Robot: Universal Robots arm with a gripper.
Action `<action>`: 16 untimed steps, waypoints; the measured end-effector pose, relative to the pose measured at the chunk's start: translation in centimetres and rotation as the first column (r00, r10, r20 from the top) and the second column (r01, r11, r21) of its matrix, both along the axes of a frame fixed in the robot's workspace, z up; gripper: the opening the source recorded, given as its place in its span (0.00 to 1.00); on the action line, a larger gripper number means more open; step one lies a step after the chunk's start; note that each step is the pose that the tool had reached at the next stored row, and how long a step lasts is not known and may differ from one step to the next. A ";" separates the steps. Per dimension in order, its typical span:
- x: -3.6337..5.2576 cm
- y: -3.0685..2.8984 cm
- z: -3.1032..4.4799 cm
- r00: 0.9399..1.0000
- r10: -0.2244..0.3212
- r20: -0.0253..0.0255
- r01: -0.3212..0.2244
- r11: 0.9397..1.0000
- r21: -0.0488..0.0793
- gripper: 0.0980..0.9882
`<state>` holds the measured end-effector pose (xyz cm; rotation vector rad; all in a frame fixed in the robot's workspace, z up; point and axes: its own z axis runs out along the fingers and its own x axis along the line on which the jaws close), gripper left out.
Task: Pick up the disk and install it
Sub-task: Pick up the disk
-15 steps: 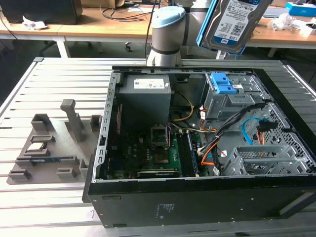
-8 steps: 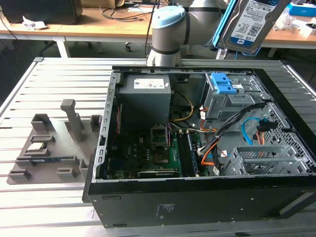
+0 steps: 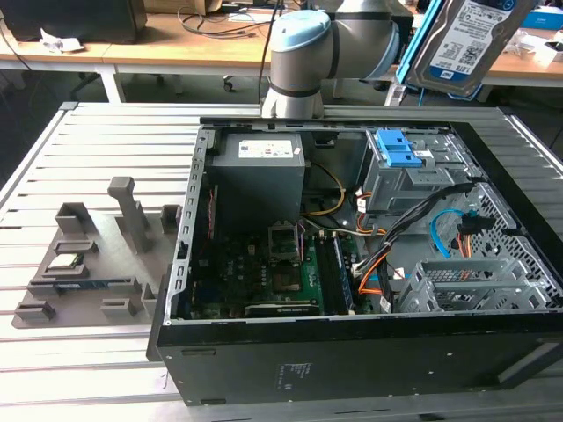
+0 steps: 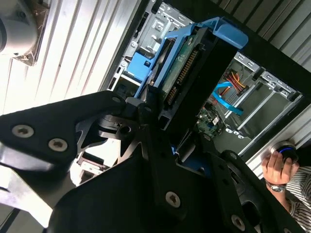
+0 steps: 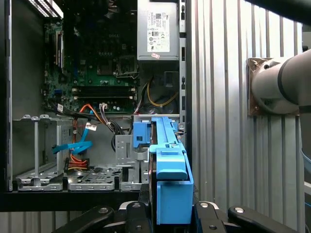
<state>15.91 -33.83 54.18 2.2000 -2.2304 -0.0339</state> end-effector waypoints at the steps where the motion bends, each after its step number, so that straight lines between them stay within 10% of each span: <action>1: 0.27 0.00 0.00 1.000 0.000 0.000 0.000 1.000 0.000 0.30; 5: 1.78 0.00 -0.01 1.000 0.000 0.000 0.000 1.000 0.000 0.30; 16: 1.87 -0.85 0.00 1.000 0.000 0.000 0.000 1.000 0.000 0.30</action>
